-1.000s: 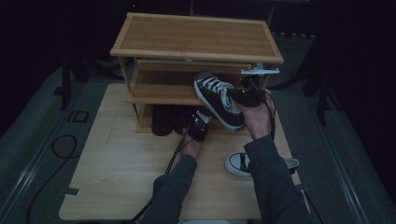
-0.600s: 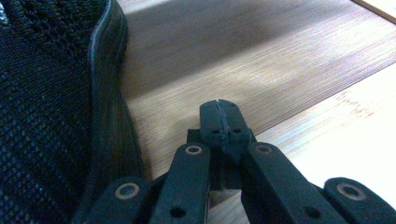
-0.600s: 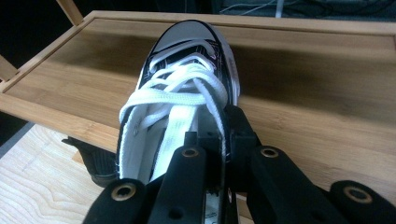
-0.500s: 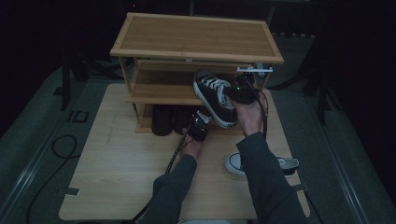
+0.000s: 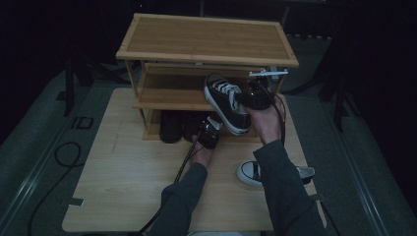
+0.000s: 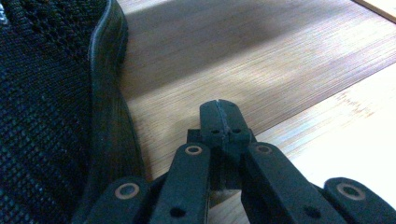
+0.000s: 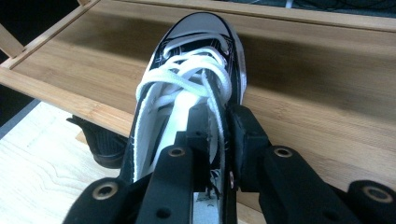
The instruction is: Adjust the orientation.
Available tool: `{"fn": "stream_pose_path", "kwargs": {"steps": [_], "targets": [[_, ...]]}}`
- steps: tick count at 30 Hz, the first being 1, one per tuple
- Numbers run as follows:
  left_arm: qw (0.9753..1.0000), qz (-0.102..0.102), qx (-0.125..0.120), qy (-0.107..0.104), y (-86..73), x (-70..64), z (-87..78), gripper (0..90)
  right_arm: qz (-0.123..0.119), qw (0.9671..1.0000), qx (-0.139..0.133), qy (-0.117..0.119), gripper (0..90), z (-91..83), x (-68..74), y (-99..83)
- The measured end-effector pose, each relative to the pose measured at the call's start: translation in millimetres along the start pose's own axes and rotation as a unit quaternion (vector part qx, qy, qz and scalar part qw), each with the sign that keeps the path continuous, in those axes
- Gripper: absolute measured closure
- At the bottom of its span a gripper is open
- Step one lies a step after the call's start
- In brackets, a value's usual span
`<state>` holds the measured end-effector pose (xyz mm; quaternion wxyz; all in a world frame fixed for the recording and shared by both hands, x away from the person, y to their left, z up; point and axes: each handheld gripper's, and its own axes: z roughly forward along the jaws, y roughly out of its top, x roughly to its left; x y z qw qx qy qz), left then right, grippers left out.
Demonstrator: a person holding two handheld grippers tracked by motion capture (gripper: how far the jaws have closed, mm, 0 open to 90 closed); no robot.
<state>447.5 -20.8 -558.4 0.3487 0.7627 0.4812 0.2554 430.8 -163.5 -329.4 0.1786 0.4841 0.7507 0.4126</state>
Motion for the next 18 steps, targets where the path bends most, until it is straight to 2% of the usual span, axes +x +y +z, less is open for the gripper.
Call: {"fn": "stream_pose_path", "kwargs": {"steps": [18], "targets": [[1.0000, 0.000, 0.000, 0.000, 0.1, -0.3, 0.2, 90.0, 0.008, 0.9997, -0.016, 0.015, 72.3, -4.8, -0.7, 7.3]]}}
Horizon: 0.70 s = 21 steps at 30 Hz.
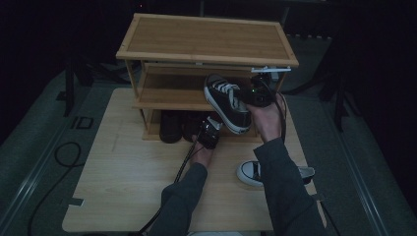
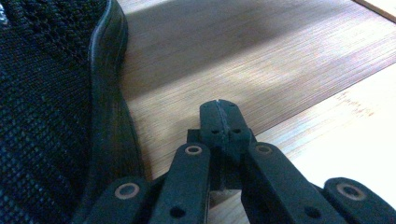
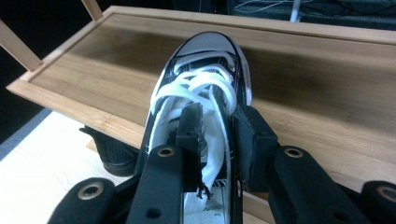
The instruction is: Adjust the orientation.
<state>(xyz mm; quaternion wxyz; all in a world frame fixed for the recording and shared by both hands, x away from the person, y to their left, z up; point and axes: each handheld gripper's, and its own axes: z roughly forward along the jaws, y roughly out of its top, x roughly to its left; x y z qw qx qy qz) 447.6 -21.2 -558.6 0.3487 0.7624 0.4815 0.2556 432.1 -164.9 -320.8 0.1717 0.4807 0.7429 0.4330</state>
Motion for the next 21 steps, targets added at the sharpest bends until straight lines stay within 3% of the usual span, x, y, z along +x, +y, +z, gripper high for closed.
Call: {"fn": "stream_pose_path", "kwargs": {"steps": [13, 21], "targets": [[1.0000, 0.000, 0.001, 0.000, 0.0, 0.1, -0.1, 90.0, -0.010, 0.9998, -0.016, 0.009, 71.7, -18.4, 0.1, 7.1], [1.0000, 0.000, 0.001, 0.000, 0.1, 0.2, -0.1, 90.0, -0.012, 0.9995, -0.030, 0.003, 72.2, -31.8, -3.5, 8.4]]}}
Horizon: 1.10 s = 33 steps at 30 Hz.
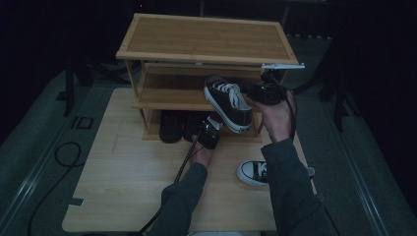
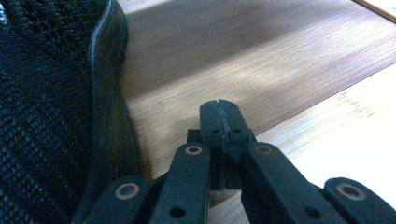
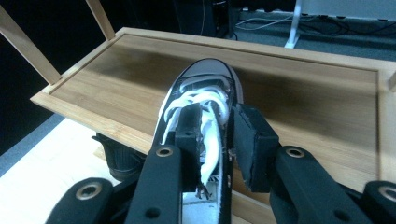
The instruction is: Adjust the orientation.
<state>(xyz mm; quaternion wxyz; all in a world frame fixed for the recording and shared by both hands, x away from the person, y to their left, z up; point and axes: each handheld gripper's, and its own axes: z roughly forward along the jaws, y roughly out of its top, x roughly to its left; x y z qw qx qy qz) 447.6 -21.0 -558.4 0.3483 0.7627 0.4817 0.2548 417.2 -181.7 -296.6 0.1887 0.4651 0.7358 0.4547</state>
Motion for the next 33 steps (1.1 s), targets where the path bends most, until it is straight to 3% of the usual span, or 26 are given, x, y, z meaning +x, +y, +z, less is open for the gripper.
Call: {"fn": "stream_pose_path", "kwargs": {"steps": [15, 21, 27, 33], "targets": [[1.0000, 0.002, 0.000, 0.002, 0.1, -0.8, 0.1, 90.0, 0.005, 0.9998, 0.009, -0.017, 75.4, -12.1, -22.6, -8.1], [1.0000, 0.003, 0.001, 0.003, 0.1, -0.8, -0.1, 90.0, 0.004, 0.9993, 0.024, -0.030, 89.6, -14.8, -28.7, -22.0], [1.0000, 0.003, 0.001, 0.004, 0.1, -0.8, -0.1, 90.0, 0.004, 0.9989, 0.028, -0.036, 90.0, -20.6, -33.1, -38.2], [1.0000, 0.004, 0.000, 0.004, 0.0, -1.0, 0.0, 90.0, -0.004, 0.9991, 0.030, -0.028, 90.0, -26.5, -31.4, -54.9]]}}
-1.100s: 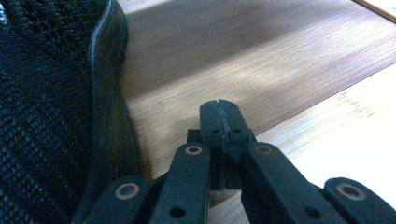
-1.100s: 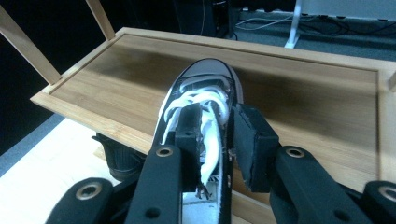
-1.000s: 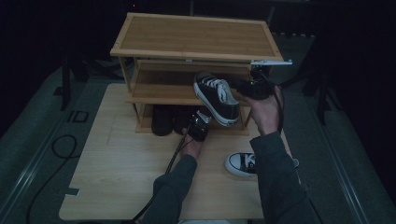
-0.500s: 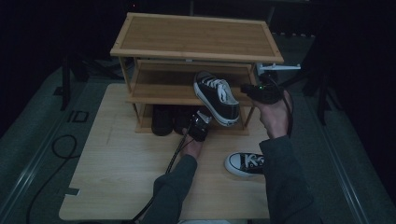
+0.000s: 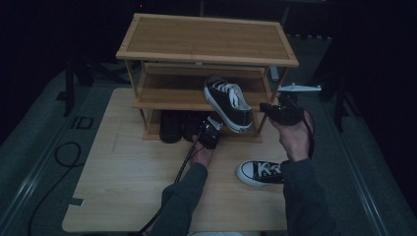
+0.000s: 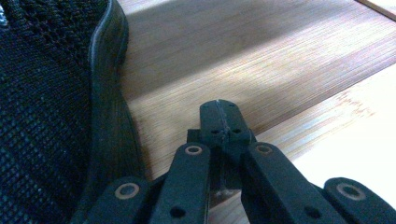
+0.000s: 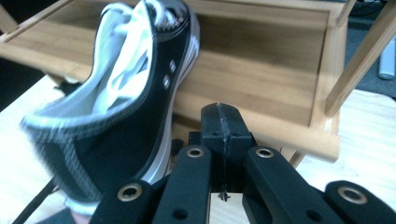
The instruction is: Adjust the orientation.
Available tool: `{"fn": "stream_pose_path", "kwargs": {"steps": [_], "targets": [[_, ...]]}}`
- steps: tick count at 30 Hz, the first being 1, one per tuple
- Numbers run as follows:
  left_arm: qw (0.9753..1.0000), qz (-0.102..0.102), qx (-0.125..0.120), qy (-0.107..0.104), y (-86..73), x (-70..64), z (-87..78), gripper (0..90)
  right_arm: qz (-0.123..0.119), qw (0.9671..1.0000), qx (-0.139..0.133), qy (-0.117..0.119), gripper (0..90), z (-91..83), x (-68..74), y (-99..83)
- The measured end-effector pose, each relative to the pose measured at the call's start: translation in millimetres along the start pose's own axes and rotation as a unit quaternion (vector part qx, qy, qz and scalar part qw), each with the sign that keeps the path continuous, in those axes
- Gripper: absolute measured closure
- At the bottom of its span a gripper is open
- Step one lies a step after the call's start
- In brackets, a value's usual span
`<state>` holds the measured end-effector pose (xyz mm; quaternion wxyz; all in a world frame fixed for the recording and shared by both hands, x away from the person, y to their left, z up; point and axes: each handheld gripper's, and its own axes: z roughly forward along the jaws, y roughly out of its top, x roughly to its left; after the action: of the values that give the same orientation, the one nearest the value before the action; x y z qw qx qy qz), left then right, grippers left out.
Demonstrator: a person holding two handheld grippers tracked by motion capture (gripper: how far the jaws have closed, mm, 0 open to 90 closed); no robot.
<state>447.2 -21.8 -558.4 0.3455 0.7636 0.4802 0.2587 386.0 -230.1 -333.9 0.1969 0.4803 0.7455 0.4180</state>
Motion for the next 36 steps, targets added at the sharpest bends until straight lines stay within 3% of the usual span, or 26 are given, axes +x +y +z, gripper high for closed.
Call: {"fn": "stream_pose_path", "kwargs": {"steps": [8, 11, 16, 27, 36], "targets": [[1.0000, -0.001, 0.000, 0.000, 0.0, 0.0, 0.0, 90.0, -0.017, 0.9997, -0.001, 0.014, 90.0, -8.3, 9.6, -25.7], [1.0000, 0.000, 0.000, 0.000, 0.0, 0.0, 0.0, 90.0, -0.025, 0.9991, 0.003, 0.035, 90.0, -11.5, 15.4, -36.2], [1.0000, 0.000, 0.000, 0.000, 0.0, -0.1, 0.0, 90.0, -0.046, 0.9980, 0.007, 0.044, 90.0, -17.5, 26.7, -46.9], [1.0000, 0.000, 0.001, 0.000, 0.0, 0.0, -0.1, 90.0, -0.073, 0.9953, 0.015, 0.061, 90.0, -17.5, 44.1, -51.0], [1.0000, 0.000, 0.000, 0.002, 0.0, -0.4, 0.0, 90.0, -0.075, 0.9953, 0.014, 0.060, 90.0, -13.6, 47.1, -49.7]]}}
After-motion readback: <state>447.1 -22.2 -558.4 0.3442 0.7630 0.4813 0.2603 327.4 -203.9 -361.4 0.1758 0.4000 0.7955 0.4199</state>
